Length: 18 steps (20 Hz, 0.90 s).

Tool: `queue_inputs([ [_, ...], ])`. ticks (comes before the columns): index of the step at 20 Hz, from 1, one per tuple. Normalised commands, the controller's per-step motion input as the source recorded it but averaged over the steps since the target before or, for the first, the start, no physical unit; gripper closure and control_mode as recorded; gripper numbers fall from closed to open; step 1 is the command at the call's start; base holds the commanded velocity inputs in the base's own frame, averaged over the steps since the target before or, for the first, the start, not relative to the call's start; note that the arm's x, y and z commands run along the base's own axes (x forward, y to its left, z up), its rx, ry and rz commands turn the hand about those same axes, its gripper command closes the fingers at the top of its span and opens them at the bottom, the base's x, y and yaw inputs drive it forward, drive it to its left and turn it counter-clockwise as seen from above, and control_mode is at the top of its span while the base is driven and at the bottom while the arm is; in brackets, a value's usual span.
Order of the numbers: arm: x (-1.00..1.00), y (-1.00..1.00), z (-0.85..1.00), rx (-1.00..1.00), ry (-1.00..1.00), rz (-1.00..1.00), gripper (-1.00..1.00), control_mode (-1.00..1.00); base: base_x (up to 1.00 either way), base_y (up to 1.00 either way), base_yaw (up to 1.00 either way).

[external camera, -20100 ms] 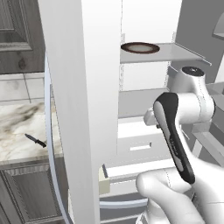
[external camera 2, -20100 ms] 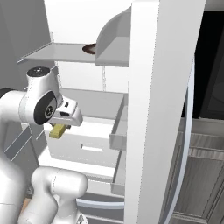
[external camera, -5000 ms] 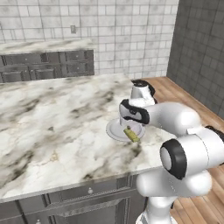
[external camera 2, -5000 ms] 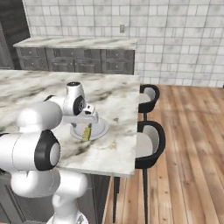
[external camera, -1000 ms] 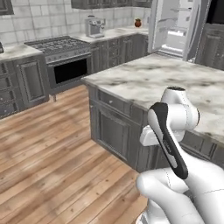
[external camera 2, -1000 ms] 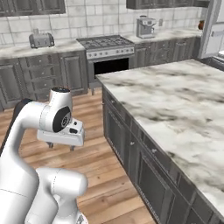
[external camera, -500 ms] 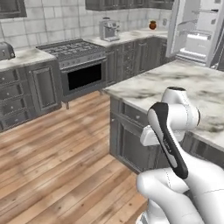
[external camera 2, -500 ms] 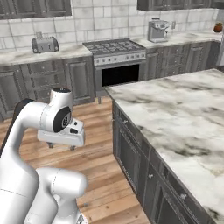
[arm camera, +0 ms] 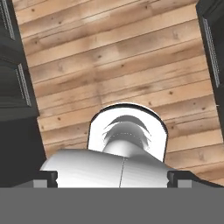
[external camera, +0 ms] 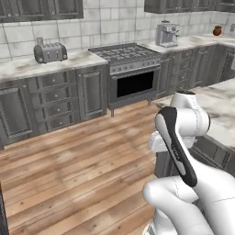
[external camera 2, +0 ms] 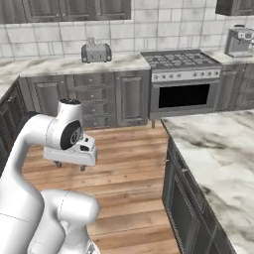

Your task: Retrieve the butter from the fridge and place it on a plate on the dining table. Then retrieve the butter knife by the fridge and place it near the plate.

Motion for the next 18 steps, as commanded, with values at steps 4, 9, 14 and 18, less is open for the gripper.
queue_inputs([
  [4, 0.00, 0.00, 0.00, 0.00, 0.00, 0.00, -1.00, 1.00, 1.00, 0.44, 0.04],
  [9, 0.00, 0.00, 0.00, 0.00, 0.00, 0.00, -1.00, 1.00, 1.00, 0.65, 0.00],
  [14, 0.00, 0.00, 0.00, 0.00, 0.00, 0.00, -1.00, 1.00, 1.00, 0.57, 0.00],
  [18, 0.00, 0.00, 0.00, 0.00, 0.00, 0.00, -1.00, 1.00, 1.00, 0.42, -0.01],
])
